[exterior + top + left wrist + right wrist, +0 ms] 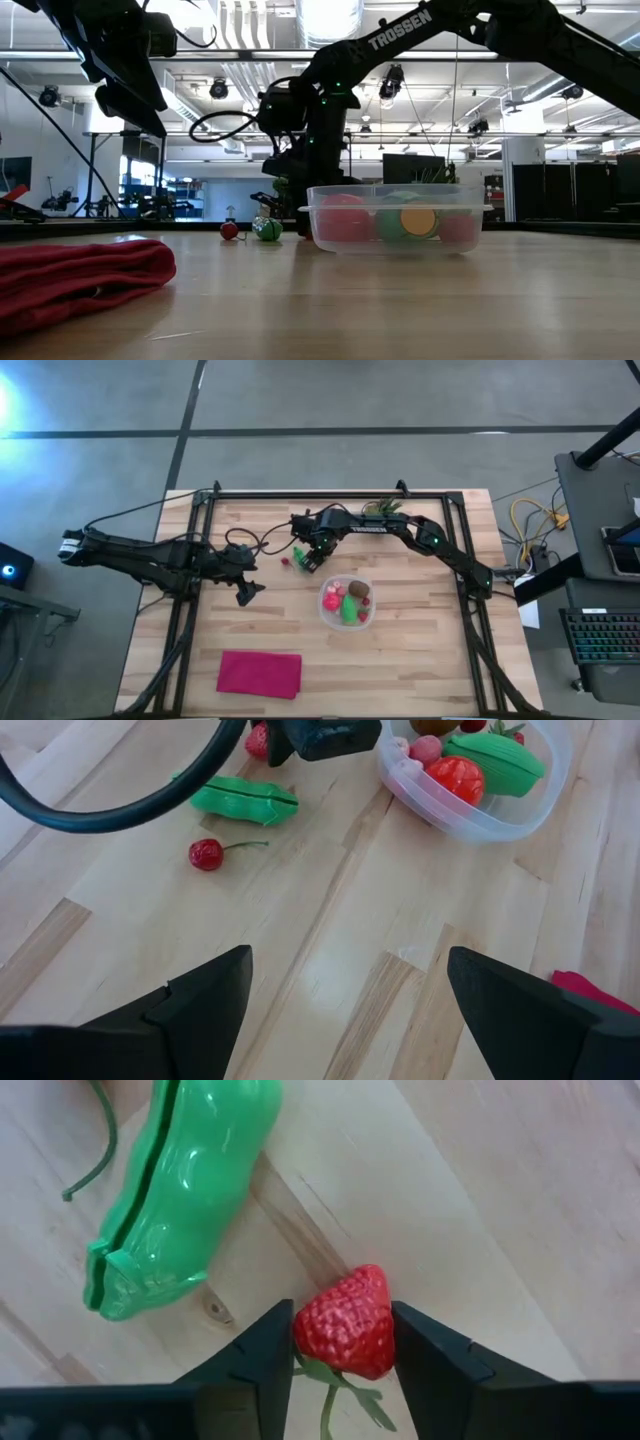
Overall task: Pick and placing Produce into tupperware
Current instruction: Put the strawberry into the transparent container
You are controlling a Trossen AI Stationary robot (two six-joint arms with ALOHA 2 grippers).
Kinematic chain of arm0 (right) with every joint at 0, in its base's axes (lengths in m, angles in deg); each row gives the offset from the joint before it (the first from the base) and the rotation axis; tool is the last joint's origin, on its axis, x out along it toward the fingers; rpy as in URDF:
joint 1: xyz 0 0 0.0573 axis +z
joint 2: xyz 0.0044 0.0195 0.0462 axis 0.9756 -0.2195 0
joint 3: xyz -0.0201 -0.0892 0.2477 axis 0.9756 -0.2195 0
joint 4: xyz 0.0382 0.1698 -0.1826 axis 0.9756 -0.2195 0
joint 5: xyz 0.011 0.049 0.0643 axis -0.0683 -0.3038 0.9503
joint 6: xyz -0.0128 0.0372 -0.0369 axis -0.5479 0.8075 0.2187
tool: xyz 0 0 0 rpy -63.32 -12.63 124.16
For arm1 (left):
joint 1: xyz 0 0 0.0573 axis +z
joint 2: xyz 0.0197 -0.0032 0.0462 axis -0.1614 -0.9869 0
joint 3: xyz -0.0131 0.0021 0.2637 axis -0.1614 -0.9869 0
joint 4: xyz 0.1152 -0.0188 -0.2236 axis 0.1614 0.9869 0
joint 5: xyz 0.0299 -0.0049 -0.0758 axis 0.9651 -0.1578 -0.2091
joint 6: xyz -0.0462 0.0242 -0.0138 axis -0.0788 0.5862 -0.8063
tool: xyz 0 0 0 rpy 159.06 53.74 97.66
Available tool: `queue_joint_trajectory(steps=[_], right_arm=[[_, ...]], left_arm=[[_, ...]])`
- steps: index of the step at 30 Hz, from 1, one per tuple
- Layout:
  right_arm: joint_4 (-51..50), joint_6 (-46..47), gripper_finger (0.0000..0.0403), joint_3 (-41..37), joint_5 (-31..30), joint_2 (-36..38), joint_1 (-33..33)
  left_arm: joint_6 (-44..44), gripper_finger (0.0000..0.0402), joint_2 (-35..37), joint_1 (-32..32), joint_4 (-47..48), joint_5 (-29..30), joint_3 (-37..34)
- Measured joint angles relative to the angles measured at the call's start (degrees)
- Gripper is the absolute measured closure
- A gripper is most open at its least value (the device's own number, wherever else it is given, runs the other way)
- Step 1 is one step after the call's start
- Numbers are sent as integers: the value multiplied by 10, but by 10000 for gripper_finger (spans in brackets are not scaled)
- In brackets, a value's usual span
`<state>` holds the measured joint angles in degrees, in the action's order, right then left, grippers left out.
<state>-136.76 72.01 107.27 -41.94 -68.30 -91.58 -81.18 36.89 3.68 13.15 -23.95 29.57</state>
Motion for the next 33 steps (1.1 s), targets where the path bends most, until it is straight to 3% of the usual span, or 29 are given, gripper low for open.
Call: queue_joint_trajectory(steps=[8,19,25,33], right_arm=[[-46,-51,258,14,56,50,0],[-219,-113,252,4,122,240,9],[-258,-118,245,-55,120,264,38],[-229,-118,239,-181,122,263,103]], left_arm=[[-3,80,0,0,0,0,0],[-13,80,0,0,0,0,0],[-9,80,0,0,0,0,0],[-13,80,0,0,0,0,0]])
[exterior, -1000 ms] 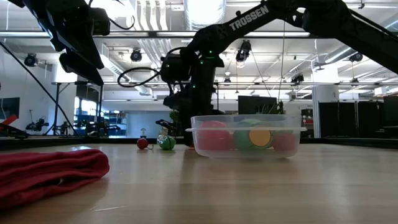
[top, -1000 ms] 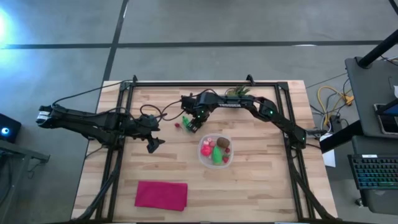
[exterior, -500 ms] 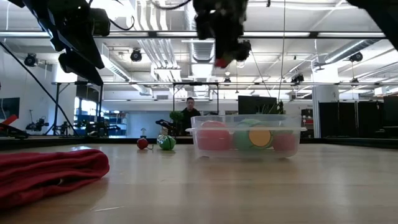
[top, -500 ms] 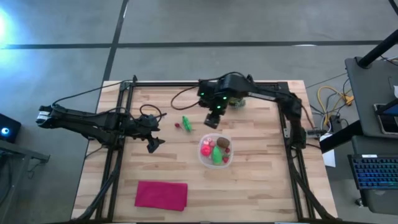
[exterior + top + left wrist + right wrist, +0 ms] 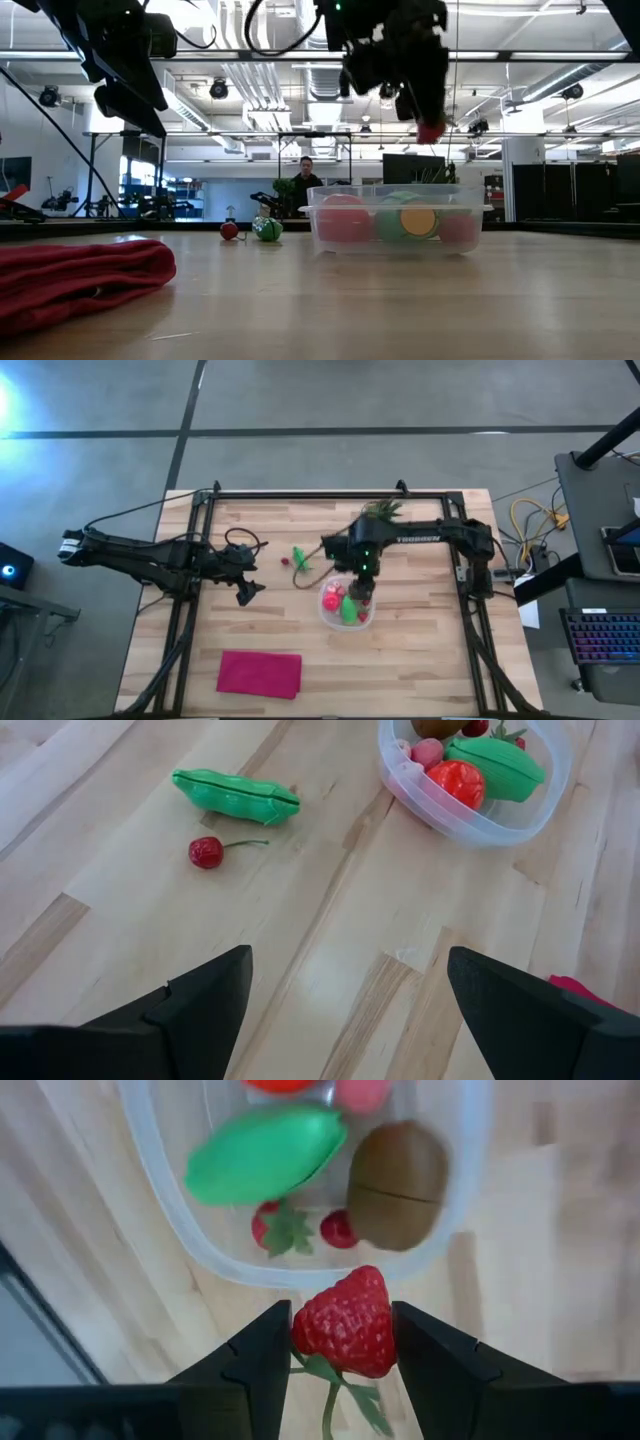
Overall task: Pick and placing Produce into tupperware
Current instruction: Put the strawberry into the transparent container, then put the pea into the transparent container
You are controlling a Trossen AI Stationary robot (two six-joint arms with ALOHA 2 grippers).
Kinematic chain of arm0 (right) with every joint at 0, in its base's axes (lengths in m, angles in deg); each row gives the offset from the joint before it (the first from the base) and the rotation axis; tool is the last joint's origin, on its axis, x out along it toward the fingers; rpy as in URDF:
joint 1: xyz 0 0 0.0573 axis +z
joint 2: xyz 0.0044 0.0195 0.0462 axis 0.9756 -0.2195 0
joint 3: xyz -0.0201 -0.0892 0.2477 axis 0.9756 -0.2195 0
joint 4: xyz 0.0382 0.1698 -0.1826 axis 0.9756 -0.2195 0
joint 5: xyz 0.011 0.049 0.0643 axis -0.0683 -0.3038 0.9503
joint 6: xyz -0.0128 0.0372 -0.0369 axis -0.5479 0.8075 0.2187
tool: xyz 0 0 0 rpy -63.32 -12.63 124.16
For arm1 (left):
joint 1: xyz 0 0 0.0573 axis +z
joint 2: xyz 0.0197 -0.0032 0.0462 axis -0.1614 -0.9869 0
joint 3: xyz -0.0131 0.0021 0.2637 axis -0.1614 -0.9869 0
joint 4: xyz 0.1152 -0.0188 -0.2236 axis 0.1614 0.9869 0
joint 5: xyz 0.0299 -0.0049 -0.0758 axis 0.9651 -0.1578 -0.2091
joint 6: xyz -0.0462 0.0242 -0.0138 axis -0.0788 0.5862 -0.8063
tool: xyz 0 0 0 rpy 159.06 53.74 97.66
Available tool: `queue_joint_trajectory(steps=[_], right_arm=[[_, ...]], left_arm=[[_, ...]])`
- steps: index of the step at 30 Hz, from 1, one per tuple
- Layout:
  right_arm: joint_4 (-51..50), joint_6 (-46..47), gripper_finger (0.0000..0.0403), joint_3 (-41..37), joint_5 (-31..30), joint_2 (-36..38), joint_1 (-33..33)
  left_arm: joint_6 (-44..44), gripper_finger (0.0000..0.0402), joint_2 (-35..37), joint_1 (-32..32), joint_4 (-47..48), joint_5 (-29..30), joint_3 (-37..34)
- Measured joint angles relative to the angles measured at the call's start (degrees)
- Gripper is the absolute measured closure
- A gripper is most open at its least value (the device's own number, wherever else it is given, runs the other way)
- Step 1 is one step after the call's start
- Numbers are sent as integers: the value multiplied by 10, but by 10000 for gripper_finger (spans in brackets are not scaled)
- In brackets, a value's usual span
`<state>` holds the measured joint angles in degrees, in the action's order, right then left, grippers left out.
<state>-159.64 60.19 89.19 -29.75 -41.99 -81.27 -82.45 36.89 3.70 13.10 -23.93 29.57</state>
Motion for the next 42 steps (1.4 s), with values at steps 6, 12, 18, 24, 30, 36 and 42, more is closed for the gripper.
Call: queue_joint_trajectory(steps=[6,12,18,24,30,36,42], right_arm=[[130,22,239,-90,88,-1,25],[187,31,210,-118,57,23,32],[201,43,143,-113,-41,36,46],[203,44,103,-69,-94,38,29],[212,37,105,-33,-112,38,-30],[310,87,110,-29,-108,11,-83],[334,95,113,30,-95,-68,-82]], left_arm=[[0,80,-8,0,-11,0,0],[-3,80,-33,0,-15,-15,0],[-2,80,-57,0,-36,-55,1],[-1,80,-68,0,-54,-58,2],[-1,80,-49,0,-55,-69,17],[-1,80,-5,0,-56,-70,34],[-1,80,55,-1,-53,-70,32]])
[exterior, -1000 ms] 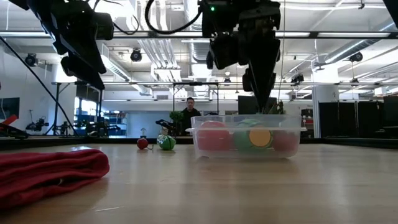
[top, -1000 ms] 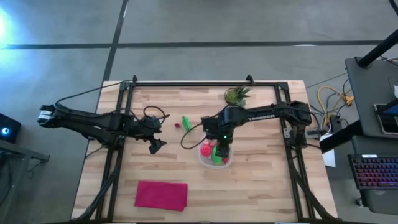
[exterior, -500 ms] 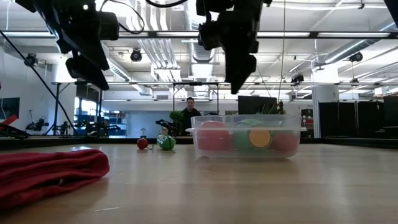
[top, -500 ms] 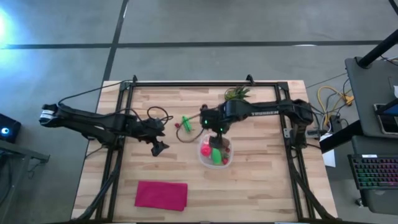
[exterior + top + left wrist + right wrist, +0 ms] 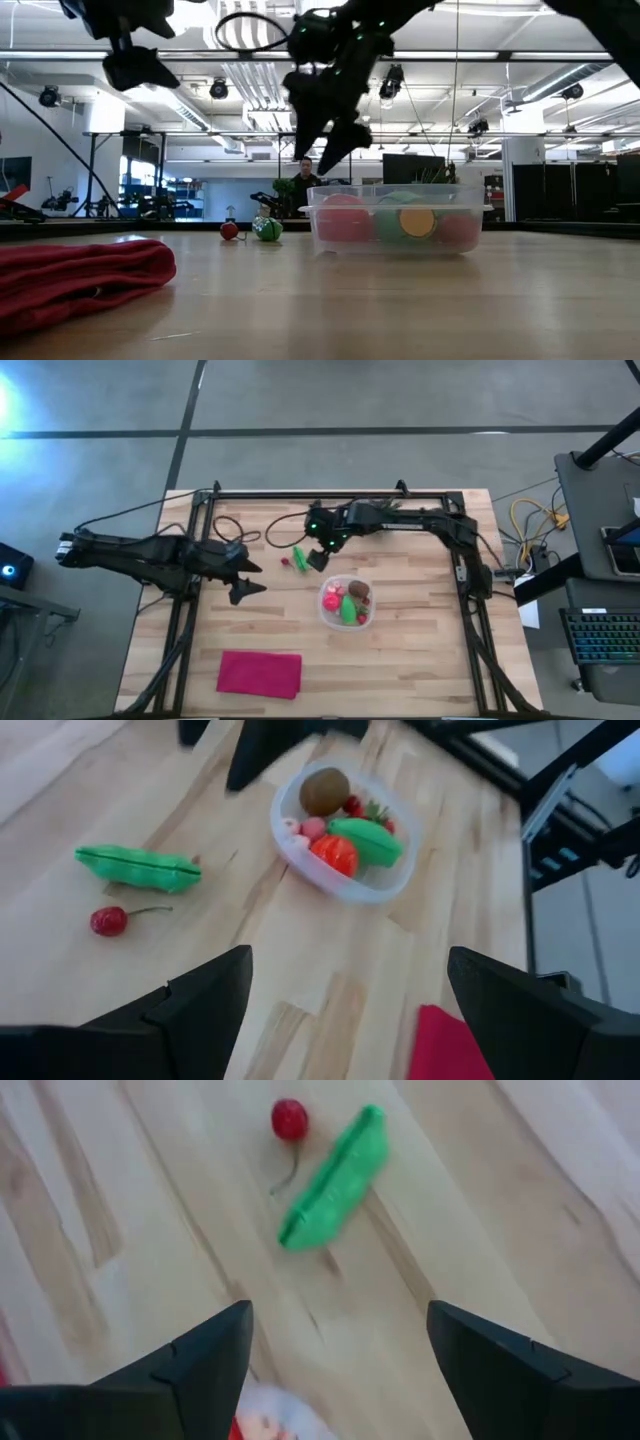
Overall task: Pick and placing Produce into tupperware
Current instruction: Put the pea into the transparent container
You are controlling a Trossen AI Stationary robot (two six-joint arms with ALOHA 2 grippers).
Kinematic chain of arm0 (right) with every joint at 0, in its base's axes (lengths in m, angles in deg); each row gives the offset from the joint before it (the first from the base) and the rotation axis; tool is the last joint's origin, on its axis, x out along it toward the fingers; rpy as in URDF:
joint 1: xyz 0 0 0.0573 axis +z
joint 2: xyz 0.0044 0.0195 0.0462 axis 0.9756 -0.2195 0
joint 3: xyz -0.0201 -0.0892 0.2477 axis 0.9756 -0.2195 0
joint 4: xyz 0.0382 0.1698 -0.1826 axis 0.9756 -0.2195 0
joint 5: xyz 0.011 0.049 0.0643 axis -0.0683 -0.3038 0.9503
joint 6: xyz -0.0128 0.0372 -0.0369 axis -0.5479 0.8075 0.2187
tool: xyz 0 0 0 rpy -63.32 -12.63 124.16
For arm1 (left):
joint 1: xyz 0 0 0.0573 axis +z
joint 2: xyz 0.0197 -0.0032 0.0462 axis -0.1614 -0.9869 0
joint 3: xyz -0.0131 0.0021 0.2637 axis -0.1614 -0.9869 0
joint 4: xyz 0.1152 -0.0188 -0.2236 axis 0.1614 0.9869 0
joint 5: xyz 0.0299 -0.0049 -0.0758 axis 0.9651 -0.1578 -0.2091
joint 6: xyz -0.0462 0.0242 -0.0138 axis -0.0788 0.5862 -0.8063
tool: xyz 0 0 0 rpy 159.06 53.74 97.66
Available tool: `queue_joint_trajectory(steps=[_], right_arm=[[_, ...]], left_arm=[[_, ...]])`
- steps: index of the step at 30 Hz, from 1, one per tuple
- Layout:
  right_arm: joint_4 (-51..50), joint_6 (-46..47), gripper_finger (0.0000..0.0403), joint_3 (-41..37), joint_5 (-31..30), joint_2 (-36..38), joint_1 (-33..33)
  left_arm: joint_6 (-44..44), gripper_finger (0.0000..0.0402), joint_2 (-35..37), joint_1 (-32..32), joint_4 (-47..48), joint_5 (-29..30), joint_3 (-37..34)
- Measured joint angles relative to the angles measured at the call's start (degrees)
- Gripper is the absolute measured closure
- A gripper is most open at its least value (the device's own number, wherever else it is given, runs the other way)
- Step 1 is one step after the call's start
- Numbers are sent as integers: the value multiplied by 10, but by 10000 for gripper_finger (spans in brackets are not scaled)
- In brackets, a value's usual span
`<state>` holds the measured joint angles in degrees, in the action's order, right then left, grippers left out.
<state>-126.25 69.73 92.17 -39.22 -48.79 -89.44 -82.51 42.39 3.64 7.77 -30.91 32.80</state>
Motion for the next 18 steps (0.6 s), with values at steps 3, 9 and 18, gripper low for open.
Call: queue_joint_trajectory(steps=[3,9,18], right_arm=[[1,0,112,49,-2,-50,5],[-36,0,117,173,-74,-142,13],[-88,26,124,249,-107,-209,16]], left_arm=[[0,80,24,0,-1,0,0],[-1,80,60,0,-1,0,0],[-1,80,86,0,-1,-2,-1]])
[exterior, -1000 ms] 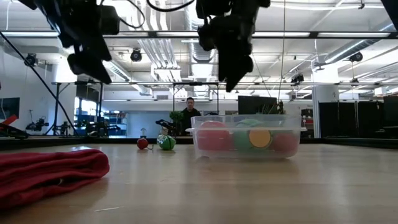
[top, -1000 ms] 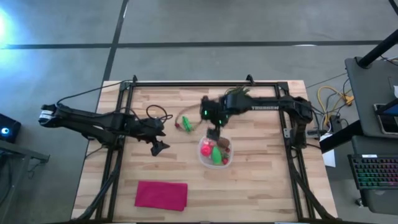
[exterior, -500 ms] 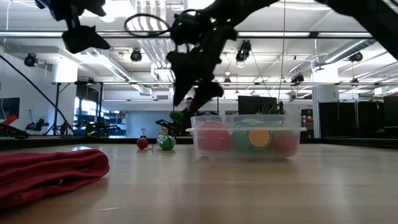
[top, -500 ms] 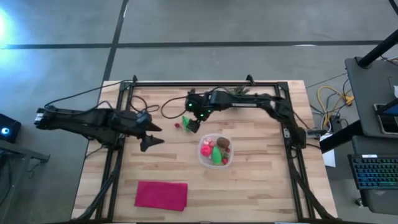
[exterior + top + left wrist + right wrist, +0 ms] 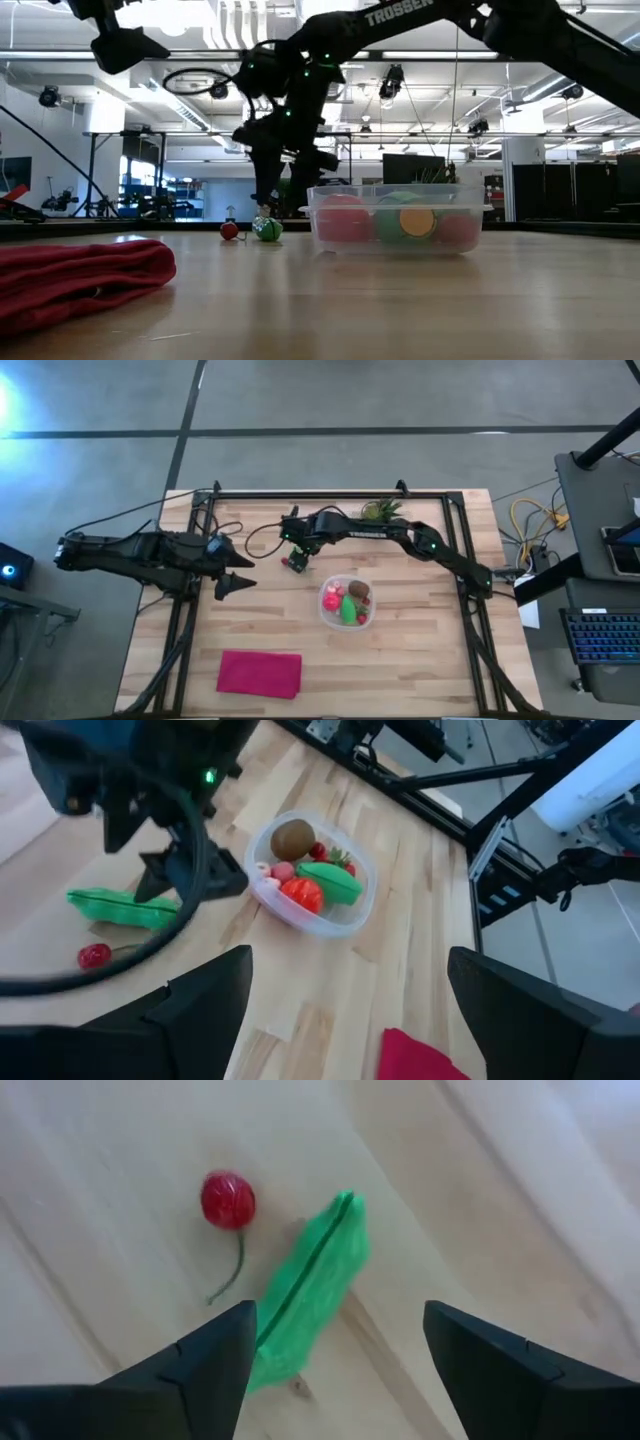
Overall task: Pick and placing Produce into tupperware
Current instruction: Put the pea into the transparent container
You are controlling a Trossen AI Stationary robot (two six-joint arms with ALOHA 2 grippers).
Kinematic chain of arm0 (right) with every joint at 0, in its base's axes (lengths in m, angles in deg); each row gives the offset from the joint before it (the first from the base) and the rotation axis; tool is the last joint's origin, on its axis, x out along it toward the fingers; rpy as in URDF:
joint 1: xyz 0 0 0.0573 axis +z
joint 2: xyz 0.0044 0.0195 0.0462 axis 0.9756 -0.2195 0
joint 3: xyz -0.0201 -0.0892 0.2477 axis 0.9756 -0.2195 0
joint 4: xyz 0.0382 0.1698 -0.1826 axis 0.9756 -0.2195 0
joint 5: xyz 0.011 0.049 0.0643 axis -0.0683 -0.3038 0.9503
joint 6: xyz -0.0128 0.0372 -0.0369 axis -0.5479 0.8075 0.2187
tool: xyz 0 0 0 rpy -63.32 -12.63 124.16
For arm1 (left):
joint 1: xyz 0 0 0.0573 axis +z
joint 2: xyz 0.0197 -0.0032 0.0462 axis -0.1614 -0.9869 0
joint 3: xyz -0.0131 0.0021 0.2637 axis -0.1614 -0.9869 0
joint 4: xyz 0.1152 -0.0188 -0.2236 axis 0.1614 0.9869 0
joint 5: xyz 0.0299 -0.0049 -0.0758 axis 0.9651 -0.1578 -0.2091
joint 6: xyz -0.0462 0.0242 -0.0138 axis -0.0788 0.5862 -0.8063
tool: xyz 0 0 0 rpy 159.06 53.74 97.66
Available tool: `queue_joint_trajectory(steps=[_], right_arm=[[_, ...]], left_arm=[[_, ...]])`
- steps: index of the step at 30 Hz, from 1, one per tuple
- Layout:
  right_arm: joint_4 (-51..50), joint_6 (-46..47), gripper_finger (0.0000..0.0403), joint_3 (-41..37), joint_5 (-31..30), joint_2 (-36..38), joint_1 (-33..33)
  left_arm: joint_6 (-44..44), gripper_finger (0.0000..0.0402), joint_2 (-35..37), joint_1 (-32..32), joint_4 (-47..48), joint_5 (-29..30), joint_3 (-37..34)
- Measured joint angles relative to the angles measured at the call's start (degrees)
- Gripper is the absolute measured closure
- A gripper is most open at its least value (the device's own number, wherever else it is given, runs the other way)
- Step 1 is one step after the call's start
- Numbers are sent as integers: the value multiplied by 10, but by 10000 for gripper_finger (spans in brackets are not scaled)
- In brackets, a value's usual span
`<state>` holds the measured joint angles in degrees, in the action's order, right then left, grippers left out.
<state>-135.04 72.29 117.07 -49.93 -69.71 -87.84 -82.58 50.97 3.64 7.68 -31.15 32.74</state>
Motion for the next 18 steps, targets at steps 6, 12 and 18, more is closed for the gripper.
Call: queue_joint_trajectory(steps=[6,12,18], right_arm=[[-3,9,148,-1,17,-18,7],[29,8,163,-2,5,-23,12],[27,3,164,-3,-1,-41,11]], left_arm=[[1,80,9,0,8,0,-1],[1,80,11,0,33,2,-2],[1,80,10,0,31,2,-3]])
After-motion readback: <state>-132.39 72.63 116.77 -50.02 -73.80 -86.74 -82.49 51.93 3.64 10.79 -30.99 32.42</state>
